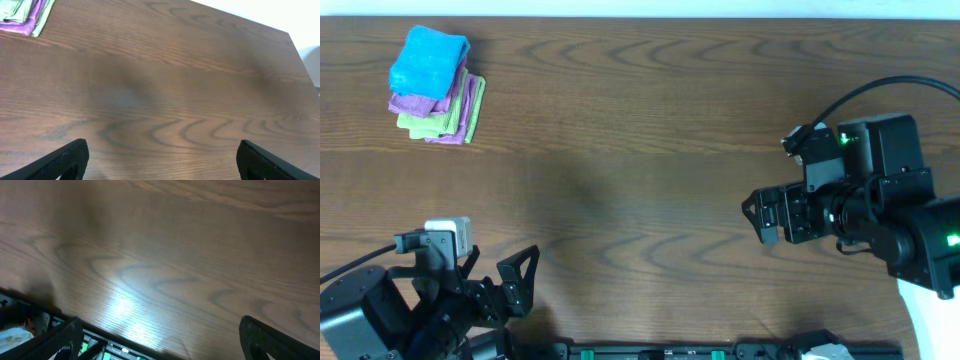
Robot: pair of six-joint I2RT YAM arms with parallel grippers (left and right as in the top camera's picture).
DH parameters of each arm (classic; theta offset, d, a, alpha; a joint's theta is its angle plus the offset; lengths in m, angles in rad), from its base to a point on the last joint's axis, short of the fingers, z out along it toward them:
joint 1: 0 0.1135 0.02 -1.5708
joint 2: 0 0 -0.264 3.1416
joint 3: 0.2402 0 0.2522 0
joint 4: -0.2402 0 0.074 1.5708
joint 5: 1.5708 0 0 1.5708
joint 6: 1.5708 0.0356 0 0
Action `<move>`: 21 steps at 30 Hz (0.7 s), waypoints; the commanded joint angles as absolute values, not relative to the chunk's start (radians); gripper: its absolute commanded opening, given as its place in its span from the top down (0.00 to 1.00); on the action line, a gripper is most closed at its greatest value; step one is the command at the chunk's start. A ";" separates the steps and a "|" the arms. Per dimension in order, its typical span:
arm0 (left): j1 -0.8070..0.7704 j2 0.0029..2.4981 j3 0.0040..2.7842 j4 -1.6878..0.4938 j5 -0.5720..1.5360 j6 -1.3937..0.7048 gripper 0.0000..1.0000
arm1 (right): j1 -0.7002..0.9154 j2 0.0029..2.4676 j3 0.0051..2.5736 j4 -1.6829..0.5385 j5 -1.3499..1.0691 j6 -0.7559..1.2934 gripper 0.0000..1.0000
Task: Fold the cloth
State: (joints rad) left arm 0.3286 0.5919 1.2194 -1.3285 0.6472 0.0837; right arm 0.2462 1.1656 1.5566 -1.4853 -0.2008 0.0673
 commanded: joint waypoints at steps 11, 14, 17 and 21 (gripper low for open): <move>0.128 0.566 1.210 -1.281 0.425 0.113 0.04 | 0.254 1.165 1.555 -1.488 -0.191 0.062 0.01; 0.034 0.510 1.148 -1.172 0.315 0.113 0.05 | 0.254 1.165 1.555 -1.488 -0.191 0.062 0.01; 0.019 0.430 1.024 -1.029 0.247 0.113 0.05 | 0.254 1.165 1.555 -1.488 -0.191 0.062 0.01; 0.019 0.320 0.816 -0.849 0.200 0.112 0.05 | 0.254 1.165 1.555 -1.488 -0.191 0.062 0.01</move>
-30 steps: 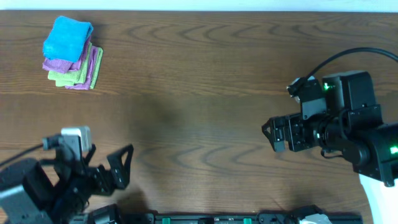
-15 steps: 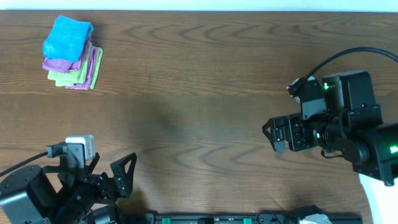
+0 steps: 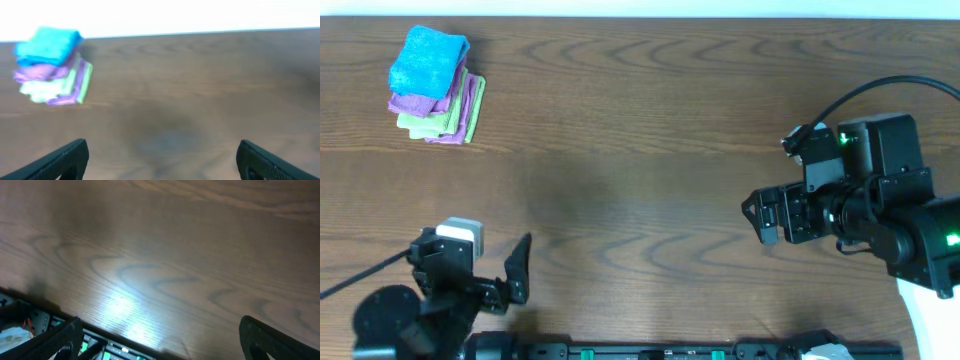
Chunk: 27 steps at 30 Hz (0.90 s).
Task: Fold the cloth
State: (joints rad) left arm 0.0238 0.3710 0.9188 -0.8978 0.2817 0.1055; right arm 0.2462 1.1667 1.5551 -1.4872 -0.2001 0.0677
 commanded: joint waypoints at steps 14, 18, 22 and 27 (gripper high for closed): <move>0.047 0.041 0.289 -0.523 0.150 -0.003 0.05 | 0.254 1.165 1.555 -1.488 -0.191 0.062 0.01; 0.047 0.003 0.226 -0.511 0.147 -0.015 0.05 | 0.254 1.165 1.555 -1.488 -0.191 0.062 0.01; 0.047 0.004 0.197 -0.511 0.133 -0.025 0.05 | 0.254 1.165 1.555 -1.488 -0.191 0.062 0.01; 0.047 0.004 0.154 -0.502 0.120 -0.054 0.05 | 0.254 1.165 1.554 -1.488 -0.191 0.062 0.01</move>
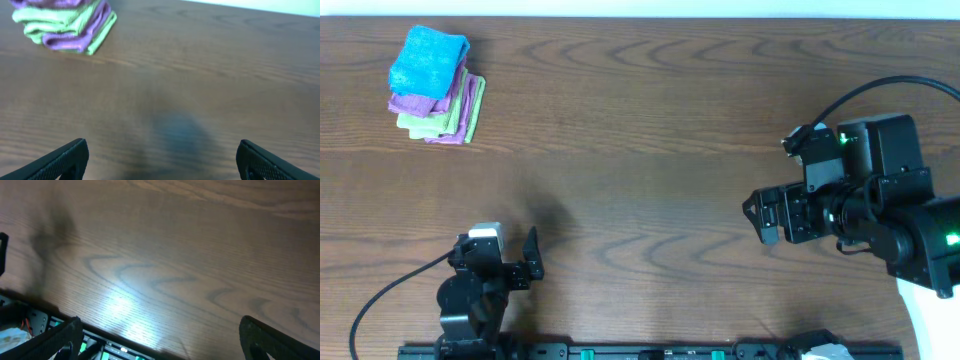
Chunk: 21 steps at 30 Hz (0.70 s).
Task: Fold the cloth
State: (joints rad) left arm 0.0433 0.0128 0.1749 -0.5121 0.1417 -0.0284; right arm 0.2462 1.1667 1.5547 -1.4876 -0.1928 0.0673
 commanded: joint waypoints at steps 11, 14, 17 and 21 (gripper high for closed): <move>0.047 0.005 0.138 -0.497 0.101 -0.049 0.05 | 0.254 1.165 1.555 -1.488 -0.191 0.062 0.01; 0.047 0.005 0.138 -0.497 0.101 -0.049 0.05 | 0.254 1.165 1.555 -1.488 -0.191 0.062 0.01; 0.047 0.005 0.138 -0.497 0.101 -0.049 0.05 | 0.254 1.165 1.555 -1.488 -0.191 0.062 0.01; 0.047 0.005 0.138 -0.497 0.101 -0.049 0.05 | 0.254 1.165 1.554 -1.488 -0.191 0.062 0.01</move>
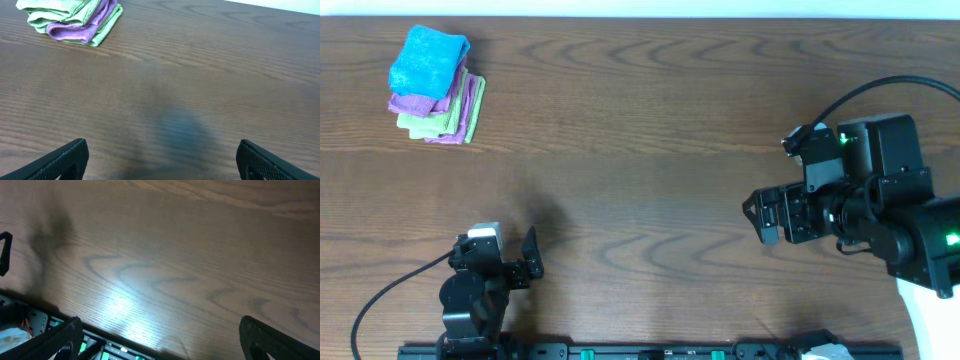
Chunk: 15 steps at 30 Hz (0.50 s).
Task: Fold the cloth
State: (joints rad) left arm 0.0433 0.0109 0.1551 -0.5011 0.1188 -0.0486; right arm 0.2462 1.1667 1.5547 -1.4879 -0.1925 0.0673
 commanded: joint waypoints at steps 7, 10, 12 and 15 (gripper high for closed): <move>0.047 0.005 0.138 -0.497 0.101 -0.049 0.05 | 0.254 1.165 1.555 -1.488 -0.191 0.062 0.01; 0.047 0.005 0.138 -0.497 0.101 -0.049 0.05 | 0.254 1.165 1.555 -1.488 -0.191 0.062 0.01; 0.047 0.005 0.138 -0.497 0.101 -0.049 0.05 | 0.254 1.165 1.555 -1.488 -0.191 0.062 0.01; 0.047 0.005 0.138 -0.497 0.101 -0.049 0.05 | 0.254 1.164 1.554 -1.455 -0.116 -0.006 0.01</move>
